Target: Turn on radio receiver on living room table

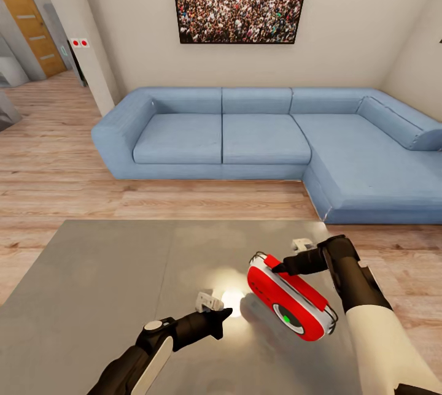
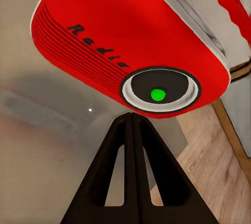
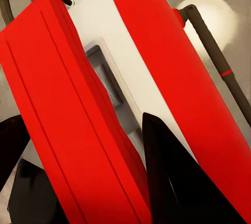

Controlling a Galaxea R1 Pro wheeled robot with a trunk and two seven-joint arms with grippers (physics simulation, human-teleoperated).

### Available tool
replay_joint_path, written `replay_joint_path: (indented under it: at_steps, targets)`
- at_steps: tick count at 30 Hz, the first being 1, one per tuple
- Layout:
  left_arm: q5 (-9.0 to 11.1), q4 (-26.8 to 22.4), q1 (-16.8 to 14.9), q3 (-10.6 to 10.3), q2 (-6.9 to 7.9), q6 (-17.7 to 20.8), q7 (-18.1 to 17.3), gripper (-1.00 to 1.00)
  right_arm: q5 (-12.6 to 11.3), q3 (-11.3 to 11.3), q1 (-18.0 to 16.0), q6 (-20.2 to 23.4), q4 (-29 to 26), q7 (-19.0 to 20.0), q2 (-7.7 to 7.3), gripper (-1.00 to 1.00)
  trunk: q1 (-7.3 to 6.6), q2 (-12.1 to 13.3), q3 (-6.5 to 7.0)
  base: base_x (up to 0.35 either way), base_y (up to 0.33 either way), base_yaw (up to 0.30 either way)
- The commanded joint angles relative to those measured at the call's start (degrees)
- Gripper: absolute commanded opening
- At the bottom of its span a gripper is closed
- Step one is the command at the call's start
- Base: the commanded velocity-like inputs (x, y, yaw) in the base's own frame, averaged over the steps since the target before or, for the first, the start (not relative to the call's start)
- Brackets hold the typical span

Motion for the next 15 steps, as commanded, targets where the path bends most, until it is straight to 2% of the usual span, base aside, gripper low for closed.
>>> replay_joint_path:
  at_steps: [1,7,10,15]
  targets:
    - [0.0,-0.01,0.0,0.0,0.0,0.0,0.0,-1.0,-0.25,-0.32,-0.01,-0.19,0.46,0.05,-0.08,-1.0,0.0,0.0,0.0,0.0,0.0,0.0]
    - [-0.01,0.02,0.0,0.0,0.0,0.0,0.0,-1.0,-0.92,-1.52,-0.69,-4.39,5.37,-0.41,-0.55,-1.0,0.0,0.0,0.0,0.0,0.0,0.0]
    - [-0.04,0.03,0.0,0.0,0.0,-0.03,-0.02,-1.0,-2.48,-1.63,-1.66,-4.76,6.06,-0.48,-0.68,-1.0,0.0,0.0,0.0,0.0,0.0,0.0]
    - [-0.08,-0.01,0.0,0.0,0.0,-0.05,-0.08,-1.0,-3.21,-3.01,-2.29,-4.79,6.33,-0.43,-0.74,-1.0,0.0,0.0,0.0,0.0,0.0,0.0]
